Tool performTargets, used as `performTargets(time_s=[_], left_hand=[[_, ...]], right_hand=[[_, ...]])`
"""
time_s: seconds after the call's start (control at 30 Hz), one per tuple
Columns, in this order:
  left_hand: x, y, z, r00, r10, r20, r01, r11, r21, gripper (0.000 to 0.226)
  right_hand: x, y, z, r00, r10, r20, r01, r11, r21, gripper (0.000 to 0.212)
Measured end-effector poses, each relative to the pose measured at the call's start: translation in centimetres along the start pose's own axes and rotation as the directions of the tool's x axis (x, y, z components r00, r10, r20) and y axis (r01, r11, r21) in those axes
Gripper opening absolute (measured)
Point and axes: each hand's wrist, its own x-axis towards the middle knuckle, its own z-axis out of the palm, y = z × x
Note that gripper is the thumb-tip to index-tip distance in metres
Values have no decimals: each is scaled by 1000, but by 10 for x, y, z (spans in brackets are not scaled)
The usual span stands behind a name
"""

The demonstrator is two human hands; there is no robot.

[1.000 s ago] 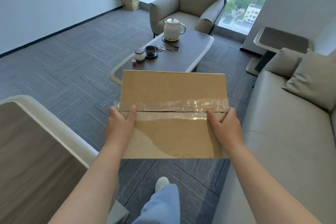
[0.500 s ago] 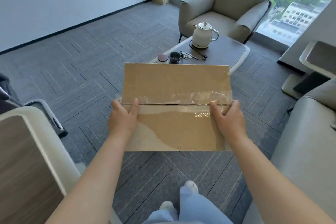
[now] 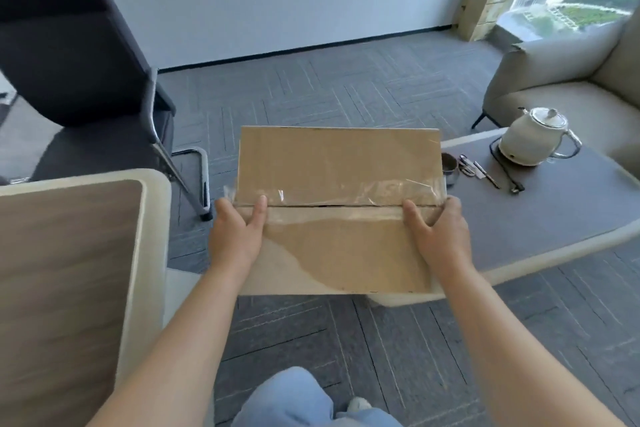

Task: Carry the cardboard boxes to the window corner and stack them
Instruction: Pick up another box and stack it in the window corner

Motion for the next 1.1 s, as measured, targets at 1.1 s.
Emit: performTargets(time_s=[1.1], left_hand=[[494,6,-19,966,-206,-157,199,978,-57,55]], right_hand=[[371,-258,314,974,-113,196,134,986,-95,48]])
